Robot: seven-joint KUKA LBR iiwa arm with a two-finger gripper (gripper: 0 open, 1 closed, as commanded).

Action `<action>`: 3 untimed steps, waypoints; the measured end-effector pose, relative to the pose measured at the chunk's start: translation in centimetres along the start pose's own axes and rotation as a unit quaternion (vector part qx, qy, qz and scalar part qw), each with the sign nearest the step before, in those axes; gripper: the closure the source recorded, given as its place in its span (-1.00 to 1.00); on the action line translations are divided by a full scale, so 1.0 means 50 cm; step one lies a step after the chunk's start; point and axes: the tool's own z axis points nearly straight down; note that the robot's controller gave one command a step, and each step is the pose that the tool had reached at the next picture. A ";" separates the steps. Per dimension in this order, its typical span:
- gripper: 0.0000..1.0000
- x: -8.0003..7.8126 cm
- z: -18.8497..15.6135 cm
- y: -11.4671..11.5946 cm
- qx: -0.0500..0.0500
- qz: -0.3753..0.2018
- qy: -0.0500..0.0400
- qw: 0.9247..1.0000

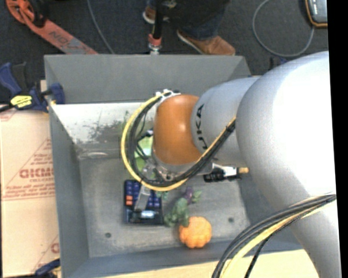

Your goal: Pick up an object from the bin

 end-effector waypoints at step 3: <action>1.00 -0.003 -0.078 -0.004 0.000 0.003 0.001 1.000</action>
Offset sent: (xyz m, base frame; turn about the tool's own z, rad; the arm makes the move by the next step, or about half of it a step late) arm -0.0007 -0.0009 0.0231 0.0012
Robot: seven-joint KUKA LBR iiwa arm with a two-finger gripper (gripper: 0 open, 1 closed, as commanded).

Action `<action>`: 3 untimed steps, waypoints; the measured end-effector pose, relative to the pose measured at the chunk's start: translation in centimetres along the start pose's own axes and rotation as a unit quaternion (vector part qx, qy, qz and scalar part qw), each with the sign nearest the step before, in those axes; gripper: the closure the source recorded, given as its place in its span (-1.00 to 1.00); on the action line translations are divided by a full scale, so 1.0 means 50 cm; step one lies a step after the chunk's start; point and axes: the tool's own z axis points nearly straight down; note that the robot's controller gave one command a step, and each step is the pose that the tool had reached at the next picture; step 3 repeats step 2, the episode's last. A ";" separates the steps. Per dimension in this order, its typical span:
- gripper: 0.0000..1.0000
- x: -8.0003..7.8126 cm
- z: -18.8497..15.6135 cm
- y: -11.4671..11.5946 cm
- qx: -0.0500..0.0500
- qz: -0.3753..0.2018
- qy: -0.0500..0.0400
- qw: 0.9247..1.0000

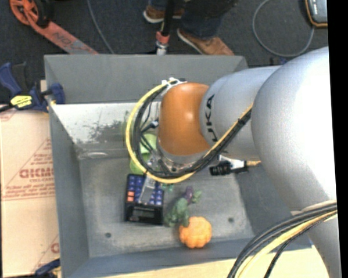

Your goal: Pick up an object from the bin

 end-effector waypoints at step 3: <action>1.00 -0.004 -0.056 0.000 -0.001 0.001 -0.002 1.000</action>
Offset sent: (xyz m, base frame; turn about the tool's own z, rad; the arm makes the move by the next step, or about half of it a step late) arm 0.0007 -0.0005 0.0357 0.0010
